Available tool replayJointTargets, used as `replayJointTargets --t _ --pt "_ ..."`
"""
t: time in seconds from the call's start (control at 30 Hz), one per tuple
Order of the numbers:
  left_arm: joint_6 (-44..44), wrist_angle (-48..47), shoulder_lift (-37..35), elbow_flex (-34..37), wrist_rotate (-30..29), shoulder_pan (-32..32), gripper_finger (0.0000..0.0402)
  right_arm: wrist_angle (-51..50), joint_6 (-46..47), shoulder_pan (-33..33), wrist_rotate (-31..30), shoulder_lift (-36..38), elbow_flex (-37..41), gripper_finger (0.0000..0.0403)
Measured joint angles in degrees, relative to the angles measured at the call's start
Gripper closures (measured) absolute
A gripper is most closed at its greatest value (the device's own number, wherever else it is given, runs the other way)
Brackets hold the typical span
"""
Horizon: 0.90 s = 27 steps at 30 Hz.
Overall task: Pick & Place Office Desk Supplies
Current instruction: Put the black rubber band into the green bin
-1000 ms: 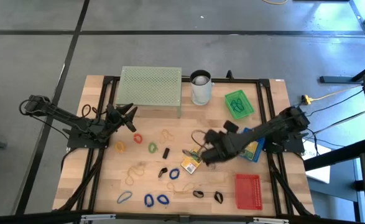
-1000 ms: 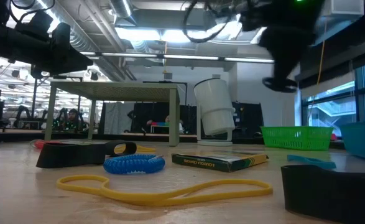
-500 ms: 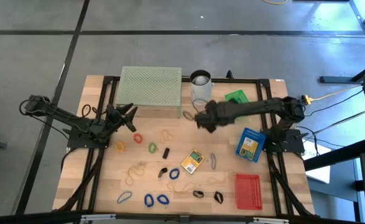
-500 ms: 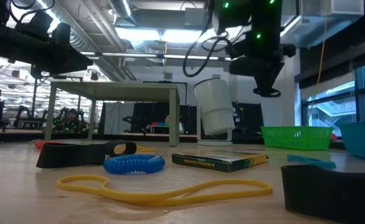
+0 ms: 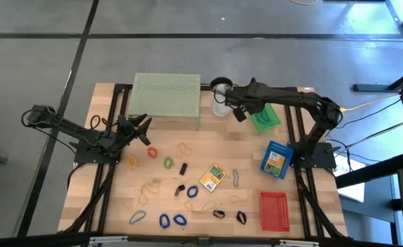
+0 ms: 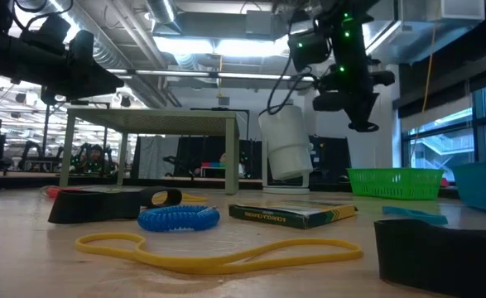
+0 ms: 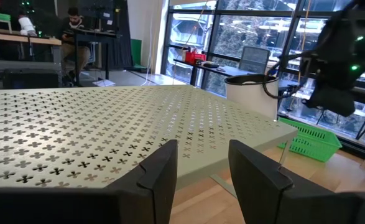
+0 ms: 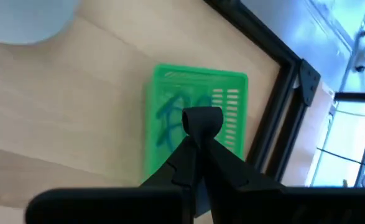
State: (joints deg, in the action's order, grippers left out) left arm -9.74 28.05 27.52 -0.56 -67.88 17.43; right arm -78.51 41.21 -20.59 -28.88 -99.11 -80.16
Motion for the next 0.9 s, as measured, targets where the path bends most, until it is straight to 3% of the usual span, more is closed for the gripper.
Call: replayJointTargets --t 0.27,0.57,0.9 --pt "0.0 0.0 -0.02 -0.01 -0.01 -0.02 0.0263 3.24 2.4 -3.84 1.48 6.96 12.77 0.0382" --pt "0.0 0.0 -0.01 -0.02 0.0 -0.02 0.0263 20.17 6.29 -3.96 5.01 19.05 29.05 0.0382" --pt "0.0 0.0 -0.01 -0.02 -0.01 -0.01 0.0263 25.84 12.36 -3.7 4.04 20.39 35.12 0.0334"
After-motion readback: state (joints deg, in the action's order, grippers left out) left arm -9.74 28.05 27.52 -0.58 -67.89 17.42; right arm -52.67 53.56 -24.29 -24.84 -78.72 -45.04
